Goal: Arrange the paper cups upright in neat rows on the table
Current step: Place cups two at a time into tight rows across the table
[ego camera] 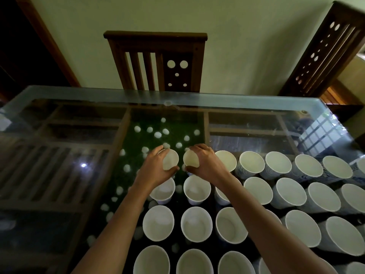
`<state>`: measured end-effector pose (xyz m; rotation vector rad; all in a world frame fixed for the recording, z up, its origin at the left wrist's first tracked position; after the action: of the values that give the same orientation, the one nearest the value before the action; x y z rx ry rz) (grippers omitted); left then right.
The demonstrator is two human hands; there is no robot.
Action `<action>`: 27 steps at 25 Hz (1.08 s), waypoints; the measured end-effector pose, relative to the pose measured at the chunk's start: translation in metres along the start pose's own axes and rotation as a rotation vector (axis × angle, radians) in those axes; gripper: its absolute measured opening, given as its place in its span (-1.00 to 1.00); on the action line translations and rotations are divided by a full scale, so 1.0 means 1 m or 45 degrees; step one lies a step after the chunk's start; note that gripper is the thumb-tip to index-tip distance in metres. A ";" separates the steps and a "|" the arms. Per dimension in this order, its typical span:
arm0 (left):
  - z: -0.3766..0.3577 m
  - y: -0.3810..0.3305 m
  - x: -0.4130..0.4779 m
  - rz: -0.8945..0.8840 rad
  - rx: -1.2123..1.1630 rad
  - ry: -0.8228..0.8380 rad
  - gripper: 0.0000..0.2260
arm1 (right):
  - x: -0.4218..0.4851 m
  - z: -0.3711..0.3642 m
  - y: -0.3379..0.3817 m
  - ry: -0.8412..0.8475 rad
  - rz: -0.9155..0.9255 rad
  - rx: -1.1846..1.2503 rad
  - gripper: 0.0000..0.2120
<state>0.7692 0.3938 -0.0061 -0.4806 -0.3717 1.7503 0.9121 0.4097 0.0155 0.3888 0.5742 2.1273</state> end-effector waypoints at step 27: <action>-0.003 0.038 -0.075 0.105 -0.154 -0.070 -0.41 | -0.066 -0.017 0.027 -0.012 -0.031 -0.032 -0.46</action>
<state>0.7532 0.3118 -0.0181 -0.5414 -0.5054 1.8307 0.9233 0.3375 0.0116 0.3761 0.5440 2.1061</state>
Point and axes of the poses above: each hand's wrist, its own x-axis towards the middle knuckle, its own z-axis out of the back of the hand, y = z × x, the point moved 9 cm from there along x, towards the middle knuckle, and after that the axes turned 12 degrees about z, right-handed, at the moved point
